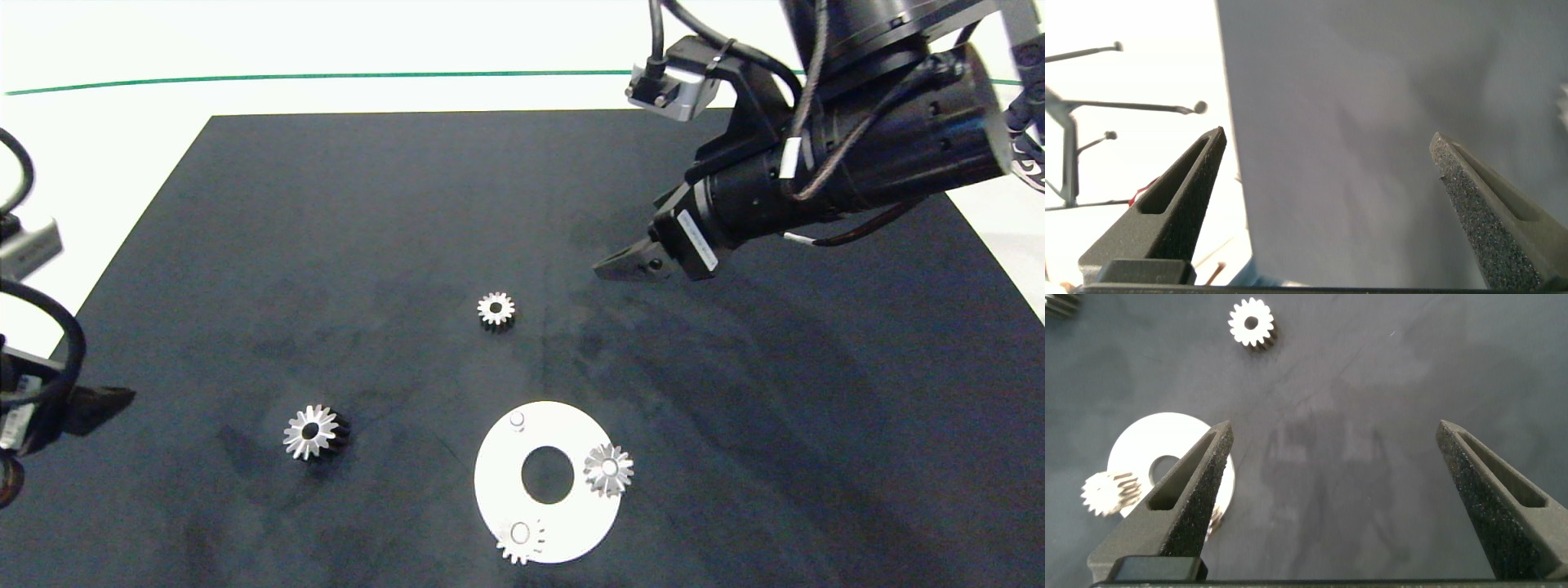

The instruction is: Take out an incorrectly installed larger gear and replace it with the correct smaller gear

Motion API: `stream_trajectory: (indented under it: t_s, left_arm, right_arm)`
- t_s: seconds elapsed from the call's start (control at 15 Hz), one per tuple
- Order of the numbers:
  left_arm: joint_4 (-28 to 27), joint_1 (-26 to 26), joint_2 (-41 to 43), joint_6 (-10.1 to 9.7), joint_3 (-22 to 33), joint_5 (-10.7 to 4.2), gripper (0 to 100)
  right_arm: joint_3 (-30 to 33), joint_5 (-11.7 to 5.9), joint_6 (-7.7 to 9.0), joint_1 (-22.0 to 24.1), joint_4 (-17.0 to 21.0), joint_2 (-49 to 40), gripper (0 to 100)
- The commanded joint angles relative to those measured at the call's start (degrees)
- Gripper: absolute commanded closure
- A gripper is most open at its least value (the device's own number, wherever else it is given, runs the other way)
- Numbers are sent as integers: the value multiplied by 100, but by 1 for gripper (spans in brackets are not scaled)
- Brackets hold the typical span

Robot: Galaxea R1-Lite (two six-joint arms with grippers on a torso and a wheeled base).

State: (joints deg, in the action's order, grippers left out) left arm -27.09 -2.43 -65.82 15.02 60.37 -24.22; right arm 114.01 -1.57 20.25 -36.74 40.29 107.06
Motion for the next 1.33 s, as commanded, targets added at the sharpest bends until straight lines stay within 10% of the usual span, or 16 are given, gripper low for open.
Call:
stream_trajectory:
  t_s: [0.07, 0.27, 0.93, 1.2, 1.33]
  left_arm:
    - [406, 102, 385, -315, 318, 14, 0]
    - [424, -803, 544, -1018, 643, -12, 0]
    - [2, -1252, 860, -983, 652, -12, 0]
    - [2, -1269, 860, -975, 660, -12, 0]
    - [2, -1278, 860, -975, 652, -12, 0]
  right_arm:
    - [59, 8, -56, 9, 23, 650, 0]
    - [59, -10, -188, -202, 23, 1212, 0]
    - [59, -265, -249, -685, -21, 992, 0]
    - [-1056, -370, -346, -676, -2078, 746, 0]
    - [-1302, -396, -364, -676, -2201, 702, 0]
